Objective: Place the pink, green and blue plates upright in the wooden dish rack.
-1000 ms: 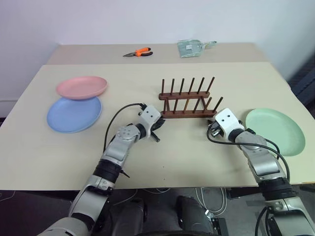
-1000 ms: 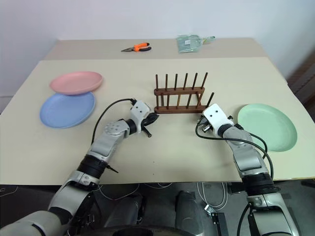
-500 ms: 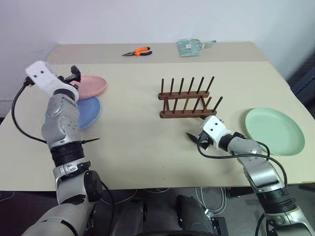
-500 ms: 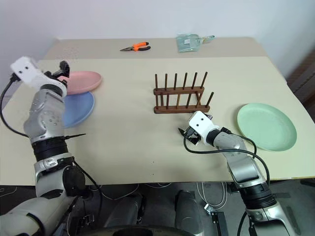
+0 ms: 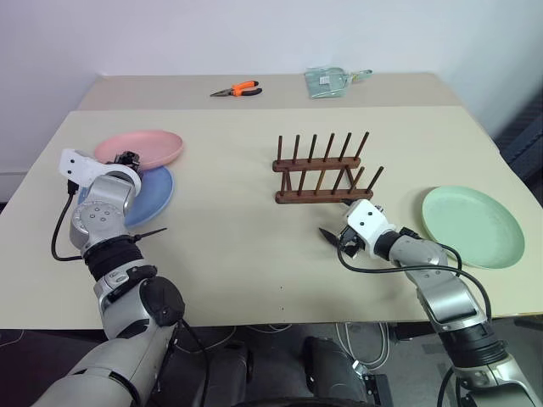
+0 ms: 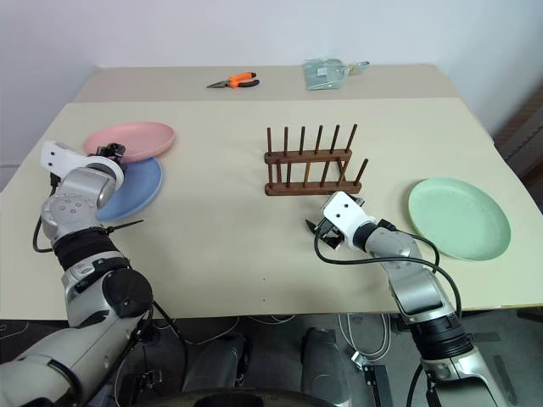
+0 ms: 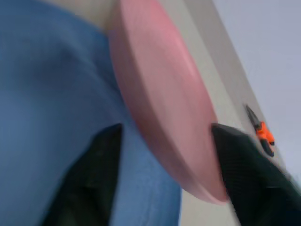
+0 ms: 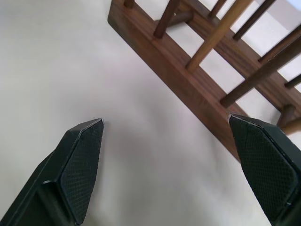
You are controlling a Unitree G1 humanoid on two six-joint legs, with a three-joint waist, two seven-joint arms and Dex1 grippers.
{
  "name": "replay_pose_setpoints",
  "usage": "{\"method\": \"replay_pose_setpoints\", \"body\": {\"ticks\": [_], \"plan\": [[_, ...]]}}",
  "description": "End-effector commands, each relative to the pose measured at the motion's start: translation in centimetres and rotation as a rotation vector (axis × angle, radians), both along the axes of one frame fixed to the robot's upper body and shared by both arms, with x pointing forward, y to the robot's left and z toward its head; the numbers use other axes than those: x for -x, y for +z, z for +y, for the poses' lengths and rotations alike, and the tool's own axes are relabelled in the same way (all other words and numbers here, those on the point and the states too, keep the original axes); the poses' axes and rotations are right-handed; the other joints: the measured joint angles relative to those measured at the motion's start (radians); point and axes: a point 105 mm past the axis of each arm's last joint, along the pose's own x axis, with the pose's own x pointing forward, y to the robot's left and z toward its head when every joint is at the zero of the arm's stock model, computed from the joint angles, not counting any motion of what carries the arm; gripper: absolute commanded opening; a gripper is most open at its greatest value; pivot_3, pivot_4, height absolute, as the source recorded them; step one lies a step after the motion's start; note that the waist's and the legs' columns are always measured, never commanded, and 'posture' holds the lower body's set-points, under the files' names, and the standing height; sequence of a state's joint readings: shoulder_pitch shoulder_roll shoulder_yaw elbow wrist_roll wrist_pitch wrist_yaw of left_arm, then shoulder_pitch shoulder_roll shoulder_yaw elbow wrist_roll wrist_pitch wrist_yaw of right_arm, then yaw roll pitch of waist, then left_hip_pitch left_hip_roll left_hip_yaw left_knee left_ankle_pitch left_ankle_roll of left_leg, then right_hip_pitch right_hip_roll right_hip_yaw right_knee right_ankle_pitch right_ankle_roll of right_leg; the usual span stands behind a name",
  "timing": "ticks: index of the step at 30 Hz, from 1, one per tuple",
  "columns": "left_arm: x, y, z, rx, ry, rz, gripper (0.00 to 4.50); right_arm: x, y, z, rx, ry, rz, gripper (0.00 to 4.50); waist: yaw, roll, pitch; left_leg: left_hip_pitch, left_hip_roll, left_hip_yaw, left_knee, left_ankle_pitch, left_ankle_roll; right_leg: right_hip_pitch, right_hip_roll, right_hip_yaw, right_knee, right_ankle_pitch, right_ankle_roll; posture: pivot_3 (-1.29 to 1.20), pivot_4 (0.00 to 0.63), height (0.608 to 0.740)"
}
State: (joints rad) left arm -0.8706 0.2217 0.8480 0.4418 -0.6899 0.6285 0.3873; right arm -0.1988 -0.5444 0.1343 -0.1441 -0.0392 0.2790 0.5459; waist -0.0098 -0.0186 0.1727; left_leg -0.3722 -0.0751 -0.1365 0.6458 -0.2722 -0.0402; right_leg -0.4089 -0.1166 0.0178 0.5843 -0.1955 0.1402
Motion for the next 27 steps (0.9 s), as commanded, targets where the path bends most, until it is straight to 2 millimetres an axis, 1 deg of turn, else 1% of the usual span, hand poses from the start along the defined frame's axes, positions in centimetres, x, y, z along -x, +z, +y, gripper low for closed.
{"method": "replay_pose_setpoints", "body": {"ticks": [1, 2, 3, 5, 7, 9, 11, 12, 13, 14, 16, 18, 19, 20, 22, 23, 26, 27], "plan": [[-1.0, 3.0, -0.2, -0.035, -0.028, -0.105, 0.76, 0.3, 1.8, 0.0, -0.058, 0.006, -0.034, 4.41, 0.000, 0.000, 0.000, 0.000, 0.000, 0.000, 0.000, 0.000, 0.000, 0.000, 0.000, 0.000, 0.000, 0.000, 0.000, 0.00, 0.150, 0.740], [-1.4, 4.0, -1.2, -0.103, -0.077, -0.142, 0.31, 0.5, 2.4, 0.1, -0.062, 0.014, -0.045, 4.50, 0.000, 0.000, 0.000, 0.000, 0.000, 0.000, 0.000, 0.000, 0.000, 0.000, 0.000, 0.000, 0.000, 0.000, 0.000, 0.00, 0.150, 0.740], [-1.7, 5.1, -2.3, -0.177, -0.129, -0.186, 0.31, 0.6, 3.1, 0.1, -0.062, 0.021, -0.065, 4.50, 0.002, -0.001, 0.000, 0.000, 0.000, 0.000, 0.000, 0.000, 0.000, 0.000, 0.000, 0.000, 0.000, 0.000, 0.000, 0.00, 0.150, 0.740], [-1.7, 8.1, -6.1, -0.316, -0.272, -0.331, 0.31, 0.8, 5.2, 0.9, -0.061, 0.052, -0.139, 4.50, 0.003, -0.001, 0.001, -0.001, 0.000, 0.000, 0.000, 0.000, 0.000, 0.000, 0.000, 0.000, 0.000, 0.000, 0.000, 0.00, 0.150, 0.740], [-1.2, 10.1, -9.2, -0.409, -0.381, -0.439, 0.31, 0.9, 7.2, 2.0, -0.067, 0.096, -0.204, 4.50, 0.001, -0.003, 0.002, -0.001, 0.000, 0.000, 0.000, 0.000, 0.000, 0.000, 0.000, 0.000, -0.001, 0.000, 0.000, 0.00, 0.150, 0.740], [-0.4, 11.6, -13.1, -0.494, -0.506, -0.524, 0.31, 0.6, 9.8, 3.6, -0.014, 0.150, -0.327, 4.50, -0.001, -0.003, 0.002, -0.001, 0.000, 0.000, 0.000, 0.000, 0.000, 0.000, 0.000, 0.000, -0.001, 0.000, 0.000, 0.00, 0.150, 0.740], [0.4, 12.4, -16.2, -0.571, -0.600, -0.569, 0.31, 0.3, 11.7, 5.0, 0.065, 0.185, -0.436, 4.50, -0.004, -0.002, 0.001, -0.001, 0.000, 0.000, 0.000, 0.000, 0.000, 0.000, 0.000, 0.000, 0.000, 0.000, 0.000, 0.00, 0.150, 0.740], [1.0, 12.8, -18.2, -0.597, -0.661, -0.595, 0.31, -0.4, 12.5, 5.5, 0.162, 0.188, -0.509, 4.50, -0.005, -0.002, 0.001, 0.000, 0.000, 0.000, -0.001, 0.000, 0.000, 0.000, 0.000, 0.000, 0.000, 0.000, 0.000, 0.00, 0.150, 0.740], [1.5, 13.0, -19.5, -0.613, -0.701, -0.612, 0.31, -0.9, 13.0, 5.8, 0.233, 0.188, -0.560, 4.50, -0.006, -0.002, 0.002, 0.000, 0.000, 0.001, -0.001, 0.000, 0.000, 0.000, 0.000, 0.000, 0.000, 0.000, 0.000, 0.00, 0.150, 0.740], [2.1, 13.3, -21.0, -0.622, -0.748, -0.631, 0.31, -1.7, 13.4, 5.9, 0.369, 0.185, -0.635, 4.50, -0.005, -0.002, 0.002, 0.000, 0.000, 0.001, -0.001, 0.000, -0.001, -0.001, 0.000, 0.001, 0.000, 0.000, 0.000, 0.00, 0.150, 0.740], [2.8, 13.5, -22.4, -0.618, -0.793, -0.648, 0.31, -2.6, 13.5, 5.7, 0.518, 0.181, -0.708, 4.50, -0.003, -0.002, 0.002, -0.001, 0.000, 0.001, -0.001, 0.000, -0.001, -0.001, 0.000, 0.001, 0.000, 0.000, 0.000, 0.00, 0.150, 0.740], [3.4, 13.7, -23.6, -0.582, -0.830, -0.657, 0.31, -3.5, 13.5, 5.2, 0.571, 0.158, -0.728, 4.50, -0.002, -0.003, 0.002, -0.001, 0.000, 0.001, -0.001, 0.000, -0.001, -0.001, 0.000, 0.001, -0.001, 0.000, 0.000, 0.00, 0.150, 0.740], [3.8, 13.7, -24.2, -0.567, -0.853, -0.659, 0.31, -3.9, 13.0, 5.0, 0.616, 0.162, -0.727, 4.50, -0.001, -0.003, 0.002, -0.001, 0.000, 0.001, -0.001, 0.000, -0.001, -0.001, 0.000, 0.001, -0.001, 0.000, 0.000, 0.00, 0.150, 0.740], [4.1, 13.5, -24.6, -0.555, -0.869, -0.655, 0.28, -4.2, 12.6, 4.6, 0.642, 0.160, -0.719, 4.25, -0.001, -0.003, 0.002, -0.001, 0.000, 0.001, -0.001, 0.000, -0.001, -0.001, 0.000, 0.001, -0.001, 0.000, 0.000, 0.00, 0.150, 0.740], [4.3, 13.1, -24.8, -0.524, -0.871, -0.635, 0.27, -4.4, 12.3, 4.0, 0.662, 0.149, -0.711, 3.71, -0.001, -0.003, 0.002, -0.001, 0.000, 0.001, -0.001, 0.000, -0.001, -0.001, 0.000, 0.001, -0.001, 0.000, 0.000, 0.00, 0.150, 0.740], [4.2, 13.0, -24.6, -0.509, -0.866, -0.624, 0.27, -4.4, 12.5, 3.8, 0.654, 0.135, -0.713, 3.29, -0.001, -0.003, 0.002, -0.001, 0.000, 0.001, -0.001, 0.000, -0.001, -0.001, 0.000, 0.001, -0.002, 0.000, 0.000, 0.00, 0.150, 0.740], [4.0, 12.7, -24.1, -0.480, -0.845, -0.614, 0.27, -4.3, 12.9, 3.5, 0.652, 0.113, -0.730, 1.74, -0.004, -0.003, 0.002, -0.001, 0.000, 0.001, -0.001, 0.001, -0.001, -0.001, 0.000, 0.001, -0.001, 0.000, 0.000, 0.00, 0.150, 0.740], [3.8, 12.9, -23.7, -0.449, -0.824, -0.621, 0.54, -4.3, 13.0, 3.4, 0.656, 0.109, -0.737, 1.28, -0.003, -0.003, 0.002, -0.001, 0.000, 0.001, -0.001, 0.001, -0.001, -0.001, 0.000, 0.001, -0.001, 0.000, 0.000, 0.00, 0.150, 0.740]]}}
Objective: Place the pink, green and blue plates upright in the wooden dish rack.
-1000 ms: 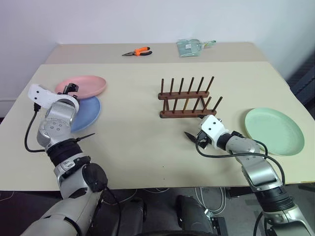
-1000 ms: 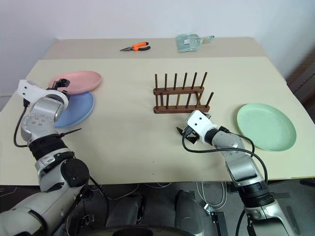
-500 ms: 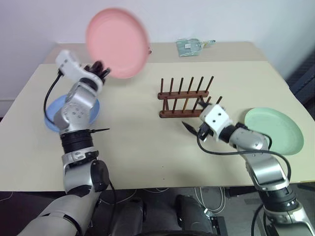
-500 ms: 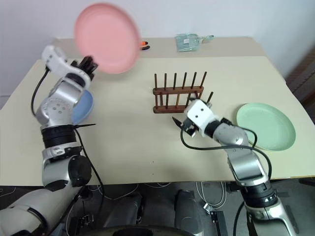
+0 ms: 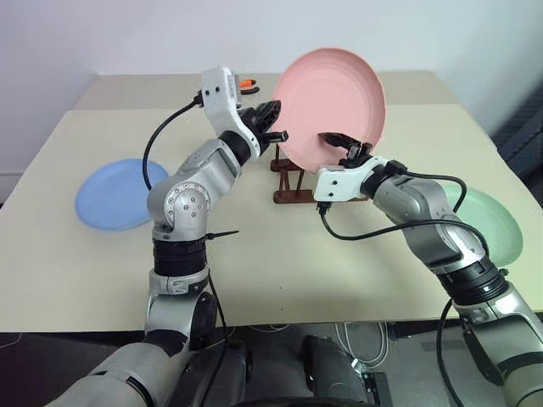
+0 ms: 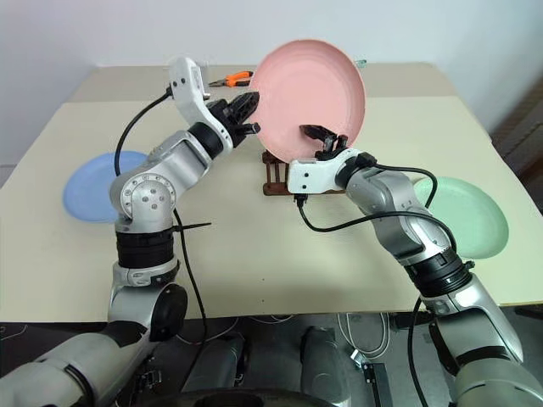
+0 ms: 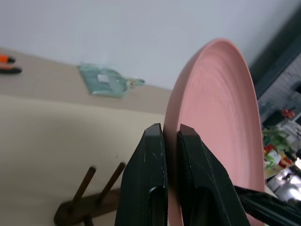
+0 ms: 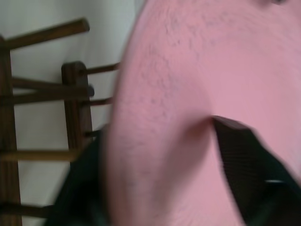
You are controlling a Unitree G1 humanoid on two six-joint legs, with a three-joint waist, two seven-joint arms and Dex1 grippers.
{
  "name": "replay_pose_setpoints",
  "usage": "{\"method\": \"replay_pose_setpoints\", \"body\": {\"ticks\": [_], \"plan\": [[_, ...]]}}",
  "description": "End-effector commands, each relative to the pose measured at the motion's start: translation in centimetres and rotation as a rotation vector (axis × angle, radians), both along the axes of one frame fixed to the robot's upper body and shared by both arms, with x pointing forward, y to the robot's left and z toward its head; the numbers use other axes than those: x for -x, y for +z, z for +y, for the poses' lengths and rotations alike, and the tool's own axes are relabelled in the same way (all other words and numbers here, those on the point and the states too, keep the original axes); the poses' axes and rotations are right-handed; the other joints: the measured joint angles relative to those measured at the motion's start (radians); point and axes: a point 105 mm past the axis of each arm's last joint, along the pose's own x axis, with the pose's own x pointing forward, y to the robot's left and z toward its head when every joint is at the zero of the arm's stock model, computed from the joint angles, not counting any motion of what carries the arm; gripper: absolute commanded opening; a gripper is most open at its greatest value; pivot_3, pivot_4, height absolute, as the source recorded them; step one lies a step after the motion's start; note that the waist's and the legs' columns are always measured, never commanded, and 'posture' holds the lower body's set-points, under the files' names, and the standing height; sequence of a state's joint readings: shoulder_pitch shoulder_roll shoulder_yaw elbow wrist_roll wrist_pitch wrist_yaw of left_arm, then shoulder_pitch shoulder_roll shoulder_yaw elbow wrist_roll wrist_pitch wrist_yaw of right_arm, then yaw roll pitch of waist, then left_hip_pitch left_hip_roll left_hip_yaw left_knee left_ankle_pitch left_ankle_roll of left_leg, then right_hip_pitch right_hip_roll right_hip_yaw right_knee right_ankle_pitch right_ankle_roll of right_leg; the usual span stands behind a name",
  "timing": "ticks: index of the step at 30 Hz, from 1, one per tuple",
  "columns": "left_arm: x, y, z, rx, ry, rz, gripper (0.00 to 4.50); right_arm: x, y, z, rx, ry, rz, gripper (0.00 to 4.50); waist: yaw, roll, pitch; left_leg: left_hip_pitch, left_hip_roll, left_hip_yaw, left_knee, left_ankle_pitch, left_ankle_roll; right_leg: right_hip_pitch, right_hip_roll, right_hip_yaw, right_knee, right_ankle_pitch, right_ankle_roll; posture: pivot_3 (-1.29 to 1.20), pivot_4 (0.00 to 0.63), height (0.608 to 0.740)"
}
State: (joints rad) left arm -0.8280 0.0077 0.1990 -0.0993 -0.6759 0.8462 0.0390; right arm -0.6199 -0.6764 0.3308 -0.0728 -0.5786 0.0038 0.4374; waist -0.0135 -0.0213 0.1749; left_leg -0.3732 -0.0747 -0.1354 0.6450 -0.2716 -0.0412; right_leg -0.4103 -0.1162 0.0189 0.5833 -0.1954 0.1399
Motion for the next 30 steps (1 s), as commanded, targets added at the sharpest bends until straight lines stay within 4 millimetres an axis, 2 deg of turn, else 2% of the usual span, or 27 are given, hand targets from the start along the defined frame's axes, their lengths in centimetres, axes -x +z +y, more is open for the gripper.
{"method": "replay_pose_setpoints", "body": {"ticks": [1, 3, 5, 7, 9, 11, 13, 15, 16, 18, 21, 23, 26, 30], "plan": [[0.7, 2.6, 0.5, 0.147, -0.016, -0.066, 0.86, 0.1, 1.7, -0.8, -0.017, -0.028, -0.076, 0.80, 0.003, 0.000, 0.000, 0.000, 0.000, 0.000, 0.000, 0.000, 0.000, 0.000, 0.000, 0.000, 0.000, 0.000, 0.000, 0.00, 0.150, 0.740], [0.1, 3.6, 2.0, 0.263, 0.026, -0.069, 1.64, 0.2, 2.1, -0.9, -0.030, -0.033, -0.103, 0.01, 0.007, -0.001, 0.001, 0.000, 0.000, 0.000, 0.000, 0.000, 0.000, 0.001, 0.000, 0.000, -0.001, 0.000, 0.000, 0.00, 0.150, 0.740], [-0.5, 4.7, 4.1, 0.320, 0.112, -0.103, 2.65, 0.6, 2.9, -1.1, -0.078, -0.032, -0.128, 0.00, 0.008, -0.001, 0.001, -0.001, 0.000, 0.000, 0.001, 0.000, 0.000, 0.001, 0.000, 0.000, -0.002, 0.000, 0.000, 0.00, 0.150, 0.740], [-1.3, 5.3, 6.8, 0.347, 0.224, -0.130, 3.58, 1.2, 4.0, -1.6, -0.203, -0.031, -0.135, 0.00, 0.008, -0.001, 0.001, 0.000, 0.000, 0.000, 0.001, 0.000, 0.000, 0.001, 0.000, 0.000, -0.002, 0.000, 0.000, 0.00, 0.150, 0.740], [-1.7, 5.5, 8.6, 0.355, 0.287, -0.146, 3.58, 1.6, 4.7, -2.1, -0.311, -0.034, -0.126, 0.00, 0.003, -0.001, 0.001, 0.000, 0.000, 0.000, 0.000, 0.000, 0.000, 0.001, 0.000, 0.000, -0.002, 0.000, 0.000, 0.00, 0.150, 0.740], [-1.7, 5.3, 10.0, 0.232, 0.325, -0.219, 3.58, 2.3, 5.6, -3.2, -0.580, -0.028, -0.037, 0.00, 0.001, -0.001, 0.001, 0.000, 0.000, 0.000, 0.000, 0.000, 0.000, 0.001, 0.000, 0.000, -0.002, 0.000, 0.000, 0.00, 0.150, 0.740], [-1.1, 4.1, 9.4, -0.018, 0.275, -0.302, 3.58, 3.0, 6.5, -4.3, -0.974, 0.015, 0.117, 0.00, -0.001, 0.000, 0.001, 0.000, 0.000, 0.000, 0.000, 0.000, -0.001, 0.001, 0.001, 0.001, -0.001, 0.000, 0.000, 0.00, 0.150, 0.740], [0.1, 1.0, 7.0, -0.278, 0.102, -0.361, 3.58, 3.7, 6.8, -4.9, -1.295, 0.083, 0.284, 0.00, 0.001, 0.001, 0.001, 0.000, 0.001, 0.000, -0.001, 0.000, 0.000, 0.001, 0.002, 0.001, -0.001, 0.000, -0.001, 0.00, 0.150, 0.740], [1.2, -0.9, 5.7, -0.380, -0.015, -0.377, 3.58, 4.1, 6.8, -5.1, -1.379, 0.106, 0.328, 0.00, 0.003, 0.001, 0.000, 0.001, 0.001, 0.000, -0.001, 0.000, 0.000, 0.001, 0.002, 0.001, -0.001, 0.001, -0.001, 0.00, 0.150, 0.740], [3.4, -3.9, 4.1, -0.454, -0.212, -0.374, 3.58, 4.4, 6.4, -5.6, -1.511, 0.110, 0.413, 0.00, 0.007, 0.002, 0.001, 0.000, 0.001, -0.001, -0.001, 0.000, 0.001, 0.001, 0.001, 0.001, -0.002, 0.000, -0.002, 0.00, 0.150, 0.740], [7.0, -7.2, 2.1, -0.479, -0.480, -0.331, 3.58, 4.6, 6.1, -5.9, -1.600, 0.090, 0.469, 0.00, 0.003, 0.005, 0.003, -0.001, 0.001, -0.001, -0.001, -0.001, 0.002, -0.001, 0.000, 0.002, -0.002, -0.001, -0.006, 0.00, 0.150, 0.740], [8.7, -8.3, 1.2, -0.490, -0.592, -0.325, 3.58, 4.7, 5.9, -5.9, -1.605, 0.072, 0.488, 0.00, 0.001, 0.007, 0.003, -0.001, 0.001, -0.001, -0.002, -0.001, 0.002, -0.002, 0.000, 0.001, -0.001, -0.001, -0.006, 0.00, 0.150, 0.740], [10.1, -9.0, 0.2, -0.484, -0.678, -0.308, 3.58, 4.6, 5.2, -6.0, -1.604, 0.035, 0.508, 0.00, -0.001, 0.011, 0.003, -0.001, 0.002, 0.000, -0.003, -0.001, 0.002, -0.002, 0.001, 0.001, -0.001, -0.001, -0.007, 0.00, 0.150, 0.740], [11.0, -8.9, -0.7, -0.466, -0.734, -0.313, 3.58, 4.1, 4.2, -6.3, -1.593, -0.017, 0.529, 0.00, -0.001, 0.012, 0.002, 0.000, 0.002, 0.001, -0.003, -0.001, 0.002, -0.002, 0.001, 0.001, -0.001, -0.001, -0.006, 0.00, 0.150, 0.740]]}}
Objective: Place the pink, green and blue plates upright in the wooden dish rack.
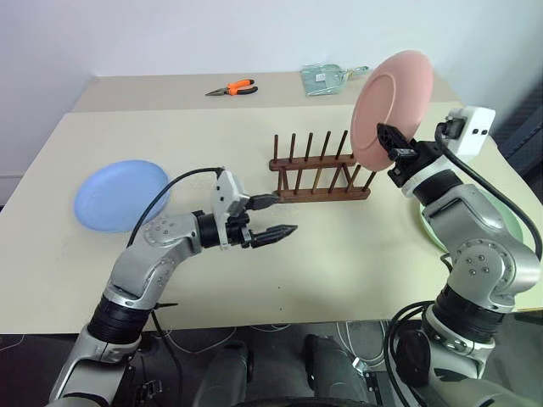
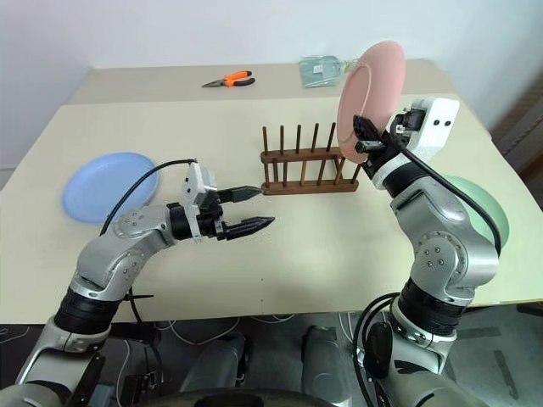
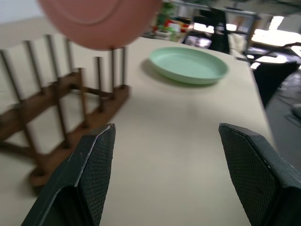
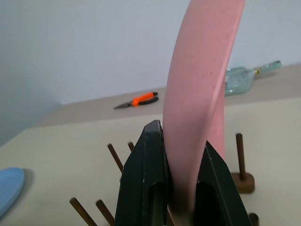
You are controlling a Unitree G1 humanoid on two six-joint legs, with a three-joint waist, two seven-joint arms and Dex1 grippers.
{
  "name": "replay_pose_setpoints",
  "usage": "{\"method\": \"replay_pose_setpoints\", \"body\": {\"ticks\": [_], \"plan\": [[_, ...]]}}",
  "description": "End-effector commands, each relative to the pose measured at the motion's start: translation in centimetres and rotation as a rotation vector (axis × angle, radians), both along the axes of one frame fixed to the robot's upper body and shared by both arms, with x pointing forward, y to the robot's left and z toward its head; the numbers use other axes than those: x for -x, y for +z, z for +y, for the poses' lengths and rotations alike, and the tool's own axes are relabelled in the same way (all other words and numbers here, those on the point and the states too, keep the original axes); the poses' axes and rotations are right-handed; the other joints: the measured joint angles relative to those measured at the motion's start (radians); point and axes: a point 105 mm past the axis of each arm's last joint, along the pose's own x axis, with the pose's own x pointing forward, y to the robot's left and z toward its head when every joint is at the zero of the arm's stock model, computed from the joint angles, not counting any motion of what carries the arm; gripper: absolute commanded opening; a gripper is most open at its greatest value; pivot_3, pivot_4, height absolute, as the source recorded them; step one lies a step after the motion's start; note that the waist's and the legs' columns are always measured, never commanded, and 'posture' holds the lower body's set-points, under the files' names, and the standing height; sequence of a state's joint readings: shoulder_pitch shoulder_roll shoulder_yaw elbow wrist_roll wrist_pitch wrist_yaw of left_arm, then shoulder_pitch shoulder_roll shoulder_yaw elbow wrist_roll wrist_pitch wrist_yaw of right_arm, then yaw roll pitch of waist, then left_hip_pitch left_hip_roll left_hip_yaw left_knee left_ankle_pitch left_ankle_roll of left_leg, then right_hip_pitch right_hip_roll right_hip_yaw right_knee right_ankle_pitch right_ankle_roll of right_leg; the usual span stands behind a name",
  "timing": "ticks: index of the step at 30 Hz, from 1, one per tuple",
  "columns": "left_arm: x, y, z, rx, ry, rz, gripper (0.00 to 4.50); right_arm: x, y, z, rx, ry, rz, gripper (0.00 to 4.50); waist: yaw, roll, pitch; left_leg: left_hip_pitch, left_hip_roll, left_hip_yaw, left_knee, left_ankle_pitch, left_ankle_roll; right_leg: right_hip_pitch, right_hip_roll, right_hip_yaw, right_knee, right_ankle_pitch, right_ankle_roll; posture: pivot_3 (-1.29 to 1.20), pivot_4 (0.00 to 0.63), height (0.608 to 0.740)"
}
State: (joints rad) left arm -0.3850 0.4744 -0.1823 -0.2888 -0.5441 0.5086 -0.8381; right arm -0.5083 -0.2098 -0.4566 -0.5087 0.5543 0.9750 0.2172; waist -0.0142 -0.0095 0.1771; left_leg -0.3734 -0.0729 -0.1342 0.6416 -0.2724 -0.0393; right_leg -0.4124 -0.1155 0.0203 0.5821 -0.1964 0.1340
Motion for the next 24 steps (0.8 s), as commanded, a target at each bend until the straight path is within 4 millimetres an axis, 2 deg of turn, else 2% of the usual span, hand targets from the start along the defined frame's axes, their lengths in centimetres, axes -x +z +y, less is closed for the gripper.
{"method": "replay_pose_setpoints", "body": {"ticks": [1, 4, 7, 11, 15, 17, 19, 21, 23, 24], "plan": [[1.1, 0.7, -0.8, 0.014, -0.060, -0.019, 3.58, 0.1, 0.6, 0.3, 0.027, 0.012, -0.026, 0.00, -0.001, 0.000, 0.000, 0.000, 0.000, 0.000, 0.000, 0.000, 0.000, 0.000, 0.000, 0.000, 0.000, 0.000, 0.000, 0.00, 0.150, 0.740], [1.3, 0.5, -1.1, 0.003, -0.072, -0.020, 3.58, -0.5, -0.1, 0.2, 0.036, 0.012, 0.008, 0.00, 0.000, 0.000, 0.000, 0.000, 0.000, 0.000, 0.000, 0.000, 0.000, 0.000, 0.000, 0.000, 0.000, 0.000, 0.000, 0.00, 0.150, 0.740], [1.5, 0.2, -1.2, -0.012, -0.079, -0.021, 3.61, -1.1, -0.2, -0.2, 0.066, -0.015, 0.007, 1.19, -0.001, 0.000, 0.000, 0.000, 0.000, 0.000, 0.000, 0.000, 0.000, 0.000, 0.000, 0.000, 0.000, 0.000, 0.000, 0.00, 0.150, 0.740], [1.7, -0.3, -1.3, -0.029, -0.081, -0.016, 3.61, -1.2, 1.1, -1.7, 0.205, -0.127, -0.085, 3.18, 0.000, 0.000, 0.000, 0.000, 0.000, 0.001, 0.000, 0.000, 0.000, 0.000, 0.000, 0.000, 0.000, 0.000, 0.000, 0.00, 0.150, 0.740], [1.7, -0.7, -1.6, -0.029, -0.084, -0.011, 3.61, 0.0, 2.6, -5.4, 0.181, -0.223, -0.152, 3.18, 0.005, 0.000, 0.000, 0.000, 0.000, 0.000, 0.000, 0.000, 0.000, 0.001, 0.000, 0.000, -0.001, 0.000, 0.001, 0.00, 0.150, 0.740], [1.5, -0.9, -1.7, -0.031, -0.084, -0.009, 3.61, 1.1, 2.5, -7.5, 0.177, -0.271, -0.151, 3.18, 0.007, 0.000, 0.000, 0.000, 0.000, 0.000, 0.000, 0.000, 0.000, 0.002, 0.000, 0.000, -0.002, 0.000, 0.001, 0.00, 0.150, 0.740], [1.4, -1.1, -1.7, -0.035, -0.084, -0.008, 3.61, 2.2, 1.6, -9.3, 0.207, -0.312, -0.112, 3.18, 0.009, 0.000, 0.000, 0.000, 0.000, 0.000, 0.000, 0.000, 0.001, 0.003, 0.000, 0.000, -0.003, -0.001, 0.001, 0.00, 0.150, 0.740], [1.2, -1.2, -1.8, -0.039, -0.092, -0.005, 3.61, 3.0, -0.8, -10.2, 0.309, -0.319, -0.012, 3.18, 0.008, 0.000, 0.000, 0.000, 0.000, 0.000, 0.000, 0.000, 0.001, 0.003, 0.000, 0.000, -0.002, -0.001, 0.001, 0.00, 0.150, 0.740], [1.1, -1.4, -2.0, -0.043, -0.105, -0.002, 3.61, 3.8, -4.9, -10.1, 0.546, -0.284, 0.147, 3.18, 0.005, 0.001, -0.001, 0.000, 0.000, 0.000, 0.000, -0.001, 0.001, 0.003, 0.000, 0.000, -0.002, -0.001, 0.001, 0.00, 0.150, 0.740], [1.1, -1.5, -2.0, -0.044, -0.109, -0.002, 3.61, 4.1, -6.1, -10.0, 0.621, -0.266, 0.194, 3.18, 0.004, 0.001, -0.001, 0.000, 0.000, 0.001, 0.000, -0.001, 0.002, 0.003, 0.000, 0.000, -0.002, -0.001, 0.001, 0.00, 0.150, 0.740]]}}
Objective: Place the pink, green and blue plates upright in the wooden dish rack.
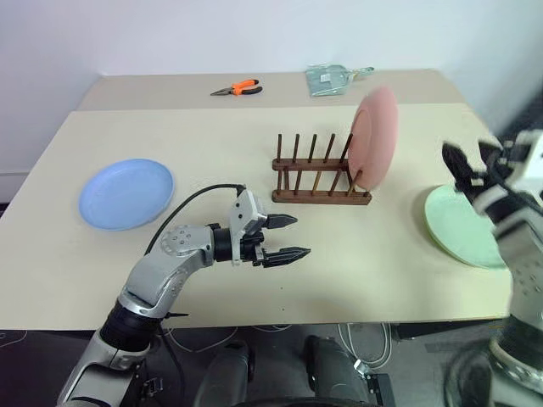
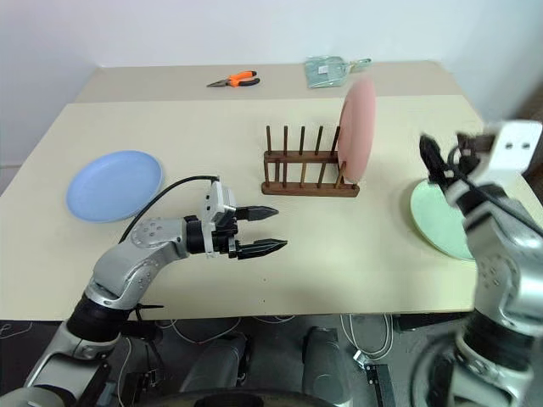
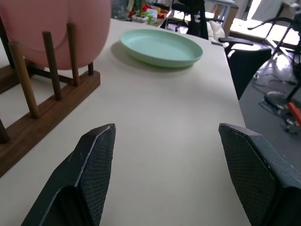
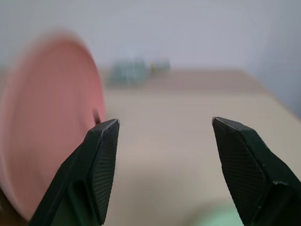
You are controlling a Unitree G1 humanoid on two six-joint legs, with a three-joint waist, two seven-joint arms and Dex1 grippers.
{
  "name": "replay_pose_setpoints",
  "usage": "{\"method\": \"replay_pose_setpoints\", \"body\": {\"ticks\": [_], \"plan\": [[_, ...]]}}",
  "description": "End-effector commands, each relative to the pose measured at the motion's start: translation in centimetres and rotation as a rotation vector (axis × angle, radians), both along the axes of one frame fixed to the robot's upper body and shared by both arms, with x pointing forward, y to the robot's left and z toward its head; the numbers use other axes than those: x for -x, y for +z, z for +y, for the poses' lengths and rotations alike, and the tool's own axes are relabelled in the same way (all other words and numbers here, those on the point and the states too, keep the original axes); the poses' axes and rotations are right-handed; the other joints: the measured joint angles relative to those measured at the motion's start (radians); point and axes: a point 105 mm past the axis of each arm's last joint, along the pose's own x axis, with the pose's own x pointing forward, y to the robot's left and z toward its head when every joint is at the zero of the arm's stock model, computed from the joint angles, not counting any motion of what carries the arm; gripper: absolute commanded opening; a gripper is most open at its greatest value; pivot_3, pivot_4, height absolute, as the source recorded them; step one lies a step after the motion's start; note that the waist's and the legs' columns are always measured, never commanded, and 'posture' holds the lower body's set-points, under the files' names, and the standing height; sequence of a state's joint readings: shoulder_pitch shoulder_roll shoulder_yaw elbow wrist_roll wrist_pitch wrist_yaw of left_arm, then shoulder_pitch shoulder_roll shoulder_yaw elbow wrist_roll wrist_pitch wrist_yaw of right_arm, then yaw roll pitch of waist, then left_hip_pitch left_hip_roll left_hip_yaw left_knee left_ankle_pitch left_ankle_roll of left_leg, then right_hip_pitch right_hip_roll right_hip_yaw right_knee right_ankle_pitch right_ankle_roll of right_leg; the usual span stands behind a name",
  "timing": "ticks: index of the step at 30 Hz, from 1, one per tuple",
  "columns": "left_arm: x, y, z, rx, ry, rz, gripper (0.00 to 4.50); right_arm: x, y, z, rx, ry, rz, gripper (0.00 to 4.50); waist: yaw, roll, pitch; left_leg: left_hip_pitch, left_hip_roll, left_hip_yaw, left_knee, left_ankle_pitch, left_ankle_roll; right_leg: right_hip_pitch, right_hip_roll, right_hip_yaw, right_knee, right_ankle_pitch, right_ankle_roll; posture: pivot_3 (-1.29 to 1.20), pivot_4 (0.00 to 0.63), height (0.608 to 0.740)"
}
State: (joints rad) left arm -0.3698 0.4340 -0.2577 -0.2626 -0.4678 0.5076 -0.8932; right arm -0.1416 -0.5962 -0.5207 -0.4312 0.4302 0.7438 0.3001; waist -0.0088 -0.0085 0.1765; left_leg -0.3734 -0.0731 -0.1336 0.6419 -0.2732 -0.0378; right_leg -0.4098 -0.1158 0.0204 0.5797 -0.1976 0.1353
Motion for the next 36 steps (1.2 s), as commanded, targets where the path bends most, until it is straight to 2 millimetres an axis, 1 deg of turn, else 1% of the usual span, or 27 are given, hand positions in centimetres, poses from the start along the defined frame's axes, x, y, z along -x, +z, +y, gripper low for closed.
{"method": "replay_pose_setpoints", "body": {"ticks": [1, 2, 4, 5, 7, 11, 12, 13, 15, 16, 17, 19, 20, 22, 23, 24, 26, 28, 30, 32, 34, 35, 36], "plan": [[0.1, 0.7, -0.4, 0.011, -0.034, -0.047, 3.61, 1.1, -3.2, 1.1, 0.247, 0.060, 0.162, 3.18, -0.005, 0.000, 0.000, 0.000, 0.000, 0.000, 0.000, 0.000, 0.000, 0.000, 0.000, 0.000, 0.000, -0.002, 0.003, 0.00, 0.150, 0.740], [0.0, 0.6, -0.5, 0.005, -0.039, -0.051, 3.61, 1.4, -4.9, 0.9, 0.316, 0.055, 0.224, 3.18, -0.006, 0.000, 0.000, 0.000, 0.001, 0.001, 0.000, 0.000, 0.000, 0.000, 0.000, 0.000, 0.000, -0.002, 0.003, 0.00, 0.150, 0.740], [-0.3, 0.5, -0.8, -0.003, -0.048, -0.060, 3.61, 2.2, -8.3, -0.2, 0.424, 0.005, 0.339, 3.18, -0.005, 0.000, 0.000, 0.001, 0.001, 0.002, 0.000, 0.000, 0.000, 0.000, 0.000, 0.000, 0.000, -0.002, 0.003, 0.00, 0.150, 0.740], [-0.4, 0.5, -0.9, -0.003, -0.049, -0.063, 3.61, 2.4, -9.3, -0.7, 0.458, -0.020, 0.368, 2.95, -0.003, 0.000, 0.000, 0.001, 0.001, 0.002, 0.001, 0.000, 0.000, 0.000, 0.000, 0.000, 0.000, -0.002, 0.003, 0.00, 0.150, 0.740], [-0.4, 0.6, -1.0, -0.001, -0.051, -0.067, 3.61, 2.5, -10.1, -1.2, 0.476, -0.048, 0.382, 2.32, -0.002, 0.000, 0.000, 0.000, 0.000, 0.002, 0.002, 0.000, 0.000, 0.000, -0.001, 0.001, 0.000, -0.002, 0.003, 0.00, 0.150, 0.740], [-0.4, 0.7, -0.9, 0.000, -0.050, -0.070, 3.61, 2.5, -10.5, -1.5, 0.505, -0.060, 0.388, 0.28, 0.001, 0.000, 0.000, -0.001, 0.000, 0.002, 0.003, -0.001, 0.001, 0.001, -0.001, 0.001, -0.001, -0.002, 0.003, 0.00, 0.150, 0.740], [-0.4, 0.6, -0.9, 0.000, -0.050, -0.069, 3.61, 2.5, -10.4, -1.6, 0.506, -0.061, 0.386, 0.03, 0.003, 0.000, 0.000, -0.001, 0.000, 0.002, 0.003, -0.001, 0.001, 0.001, -0.001, 0.001, -0.001, -0.002, 0.003, 0.00, 0.150, 0.740], [-0.3, 0.6, -0.8, -0.002, -0.049, -0.070, 3.61, 2.4, -10.2, -1.7, 0.507, -0.066, 0.374, 0.03, 0.004, -0.001, 0.000, -0.001, 0.000, 0.001, 0.003, -0.001, 0.001, 0.001, -0.001, 0.001, -0.001, -0.002, 0.003, 0.00, 0.150, 0.740], [-0.3, 0.5, -0.6, -0.004, -0.044, -0.069, 3.61, 1.7, -8.5, -1.7, 0.494, -0.093, 0.295, 0.03, 0.003, -0.001, 0.000, -0.001, 0.000, 0.001, 0.003, -0.001, 0.001, 0.001, -0.001, 0.001, -0.001, -0.002, 0.003, 0.00, 0.150, 0.740], [-0.4, 0.4, -0.5, -0.006, -0.040, -0.068, 3.61, 1.3, -7.1, -1.6, 0.487, -0.108, 0.226, 0.03, 0.003, -0.001, 0.000, -0.001, 0.000, 0.001, 0.003, -0.001, 0.001, 0.001, -0.001, 0.001, -0.001, -0.002, 0.003, 0.00, 0.150, 0.740], [-0.4, 0.4, -0.4, -0.007, -0.035, -0.069, 3.61, 0.8, -5.3, -1.4, 0.483, -0.118, 0.142, 0.03, 0.000, 0.000, 0.000, -0.001, 0.000, 0.001, 0.003, -0.001, 0.001, 0.001, -0.001, 0.001, -0.001, -0.002, 0.003, 0.00, 0.150, 0.740], [-0.8, 0.5, -0.2, -0.001, -0.013, -0.078, 3.61, 0.1, -0.9, -0.5, 0.423, -0.123, -0.062, 0.03, -0.003, 0.000, 0.001, -0.001, 0.000, 0.002, 0.003, -0.001, 0.001, 0.001, -0.001, 0.001, -0.001, -0.002, 0.003, 0.00, 0.150, 0.740], [-1.0, 0.5, -0.1, 0.001, 0.003, -0.079, 3.61, -0.1, 1.7, 0.4, 0.344, -0.100, -0.176, 0.03, -0.005, 0.001, 0.001, 0.000, 0.000, 0.002, 0.003, -0.001, 0.001, 0.000, -0.001, 0.001, -0.001, -0.002, 0.003, 0.00, 0.150, 0.740], [-1.5, 0.5, 0.1, 0.001, 0.029, -0.087, 3.61, 0.0, 6.0, 2.0, 0.189, -0.027, -0.353, 0.03, -0.004, 0.003, 0.002, 0.000, 0.001, 0.002, 0.003, -0.001, 0.001, 0.000, -0.001, 0.001, 0.000, -0.002, 0.004, 0.00, 0.150, 0.740], [-1.8, 0.5, 0.2, 0.007, 0.048, -0.090, 3.61, 0.3, 8.4, 3.2, 0.091, 0.039, -0.445, 0.03, -0.003, 0.002, 0.002, 0.000, 0.001, 0.001, 0.003, -0.001, 0.001, 0.000, -0.001, 0.001, 0.000, -0.002, 0.004, 0.00, 0.150, 0.740], [-2.1, 0.5, 0.3, 0.016, 0.067, -0.091, 3.61, 0.6, 10.3, 4.3, 0.005, 0.105, -0.509, 0.03, -0.002, 0.003, 0.002, 0.000, 0.001, 0.000, 0.003, -0.001, 0.001, 0.000, 0.000, 0.000, 0.000, -0.002, 0.004, 0.00, 0.150, 0.740], [-3.0, 0.5, 0.7, 0.032, 0.126, -0.107, 3.61, 1.7, 13.8, 7.3, -0.187, 0.318, -0.616, 0.03, 0.001, 0.002, 0.002, 0.000, 0.001, -0.002, 0.002, -0.001, 0.001, 0.001, 0.000, -0.001, 0.000, -0.002, 0.003, 0.00, 0.150, 0.740], [-3.5, 0.4, 1.1, 0.038, 0.164, -0.126, 3.61, 2.8, 15.7, 9.2, -0.301, 0.469, -0.653, 0.03, 0.005, 0.002, 0.002, -0.001, 0.001, -0.004, 0.002, -0.001, 0.001, 0.001, 0.000, -0.001, 0.000, 0.000, 0.000, 0.00, 0.150, 0.740], [-4.2, 0.0, 2.0, 0.031, 0.216, -0.143, 3.61, 4.1, 17.3, 11.9, -0.435, 0.671, -0.661, 0.03, 0.011, 0.002, 0.002, -0.001, 0.001, -0.004, 0.002, -0.001, 0.001, 0.001, -0.001, -0.002, -0.001, 0.000, 0.000, 0.00, 0.150, 0.740], [-4.6, -0.8, 3.2, 0.002, 0.252, -0.173, 3.61, 4.6, 18.1, 14.3, -0.597, 0.832, -0.623, 0.03, 0.011, 0.002, 0.002, -0.001, 0.001, -0.005, 0.002, -0.001, 0.001, 0.001, -0.001, -0.001, -0.001, 0.000, 0.000, 0.00, 0.150, 0.740], [-4.7, -1.5, 4.5, -0.028, 0.273, -0.197, 3.61, 3.9, 17.5, 16.5, -0.693, 0.905, -0.533, 0.03, 0.007, 0.002, 0.002, 0.000, 0.001, -0.005, 0.001, -0.001, 0.001, 0.000, -0.001, -0.001, -0.001, 0.000, -0.001, 0.00, 0.150, 0.740], [-4.7, -1.7, 4.9, -0.030, 0.281, -0.200, 3.61, 3.3, 17.0, 17.2, -0.720, 0.907, -0.490, 0.03, 0.002, 0.002, 0.002, 0.000, 0.001, -0.005, 0.001, -0.001, 0.001, 0.000, -0.001, -0.001, -0.001, 0.000, -0.001, 0.00, 0.150, 0.740], [-4.8, -1.7, 5.2, -0.025, 0.291, -0.199, 3.61, 2.2, 16.2, 17.6, -0.754, 0.880, -0.435, 0.03, 0.000, 0.002, 0.002, 0.000, 0.001, -0.005, 0.000, -0.001, 0.001, 0.000, -0.001, -0.001, -0.001, 0.000, -0.001, 0.00, 0.150, 0.740]]}}
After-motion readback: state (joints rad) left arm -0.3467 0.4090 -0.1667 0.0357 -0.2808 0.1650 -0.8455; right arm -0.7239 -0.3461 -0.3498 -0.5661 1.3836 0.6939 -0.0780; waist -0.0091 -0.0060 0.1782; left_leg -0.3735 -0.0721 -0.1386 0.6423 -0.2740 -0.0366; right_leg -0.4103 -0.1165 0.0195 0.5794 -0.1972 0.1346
